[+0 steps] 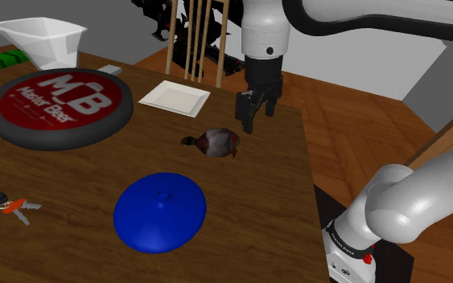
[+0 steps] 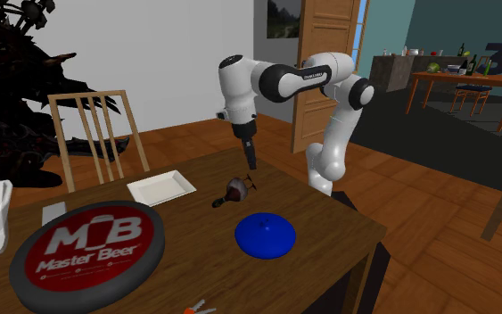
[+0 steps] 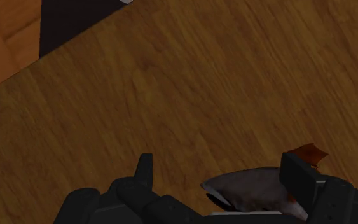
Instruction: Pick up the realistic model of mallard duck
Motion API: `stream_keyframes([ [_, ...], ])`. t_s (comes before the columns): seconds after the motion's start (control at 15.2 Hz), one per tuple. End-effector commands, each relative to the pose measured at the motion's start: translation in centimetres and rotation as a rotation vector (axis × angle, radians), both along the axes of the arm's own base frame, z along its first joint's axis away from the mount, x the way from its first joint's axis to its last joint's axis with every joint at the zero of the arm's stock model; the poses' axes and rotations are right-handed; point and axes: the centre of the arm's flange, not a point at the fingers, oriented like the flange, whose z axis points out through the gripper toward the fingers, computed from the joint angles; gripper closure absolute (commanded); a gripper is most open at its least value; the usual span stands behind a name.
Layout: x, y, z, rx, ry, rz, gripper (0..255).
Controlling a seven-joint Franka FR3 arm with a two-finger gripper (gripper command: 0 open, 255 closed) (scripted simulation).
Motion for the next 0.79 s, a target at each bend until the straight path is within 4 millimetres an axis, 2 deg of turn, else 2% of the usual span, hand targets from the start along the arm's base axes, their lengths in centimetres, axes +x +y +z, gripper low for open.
stream_keyframes([
  [0.0,0.8,2.6,-0.1,-0.001,0.016,0.014,0],
  [0.2,1.8,6.6,-0.3,-0.005,0.039,0.036,0],
  [0.26,1.9,7.1,-0.3,-0.005,0.042,0.038,0],
  [0.73,1.9,7.1,-4.3,-0.005,0.042,0.038,0],
])
